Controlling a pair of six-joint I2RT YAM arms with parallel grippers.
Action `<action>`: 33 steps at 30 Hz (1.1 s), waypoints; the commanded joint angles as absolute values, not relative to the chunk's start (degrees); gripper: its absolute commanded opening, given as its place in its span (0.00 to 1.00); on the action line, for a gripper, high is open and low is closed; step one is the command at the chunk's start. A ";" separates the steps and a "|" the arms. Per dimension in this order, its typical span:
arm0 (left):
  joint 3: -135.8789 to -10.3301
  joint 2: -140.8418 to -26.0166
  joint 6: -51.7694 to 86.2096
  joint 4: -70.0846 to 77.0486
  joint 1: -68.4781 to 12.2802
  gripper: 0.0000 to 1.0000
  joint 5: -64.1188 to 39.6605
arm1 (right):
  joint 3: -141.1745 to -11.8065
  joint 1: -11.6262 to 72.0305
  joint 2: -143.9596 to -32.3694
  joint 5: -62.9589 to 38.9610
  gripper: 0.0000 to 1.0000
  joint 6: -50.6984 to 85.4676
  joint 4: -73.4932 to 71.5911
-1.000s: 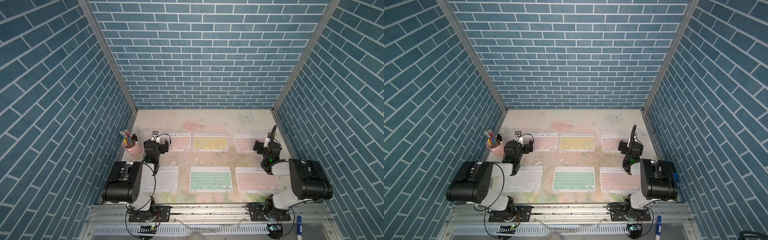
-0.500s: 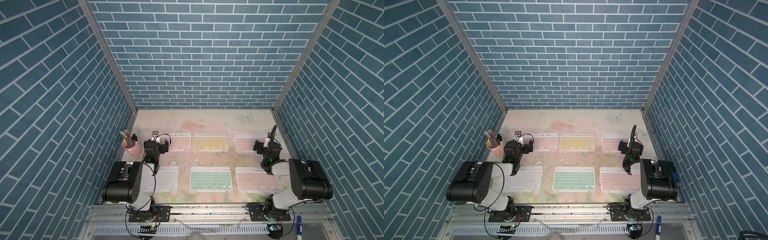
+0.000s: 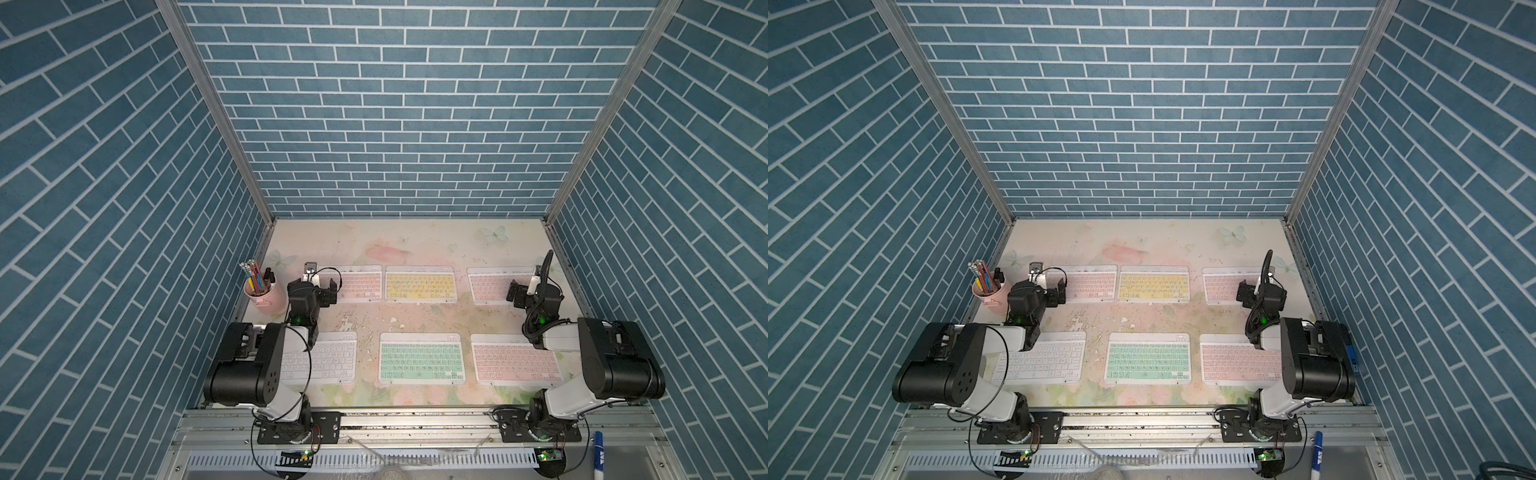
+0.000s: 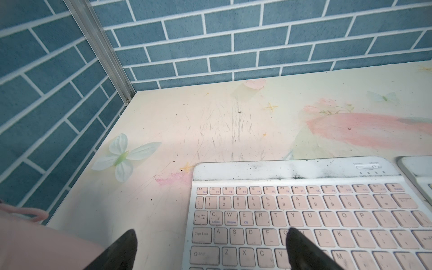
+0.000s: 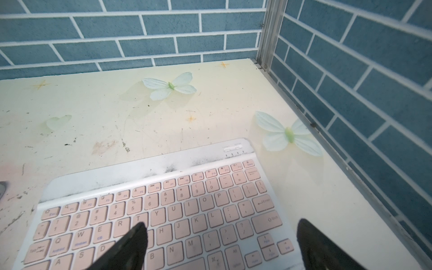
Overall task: Stack the numeric keypads
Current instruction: Pick up the numeric keypad from the center of the board.
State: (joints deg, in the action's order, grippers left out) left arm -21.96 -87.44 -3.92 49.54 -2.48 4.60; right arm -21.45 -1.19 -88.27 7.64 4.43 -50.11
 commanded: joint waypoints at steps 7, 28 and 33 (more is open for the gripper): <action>-22.50 -87.49 -4.31 48.87 -2.11 0.97 3.91 | -22.15 -1.41 -88.30 7.20 0.99 3.52 -50.05; -51.18 -64.74 23.52 -26.67 -16.04 0.78 -6.69 | -46.06 18.96 -63.91 6.17 0.90 19.13 22.61; -48.28 -61.30 27.31 -33.88 -26.67 0.77 -10.42 | -43.80 27.86 -60.72 2.34 0.88 25.61 31.23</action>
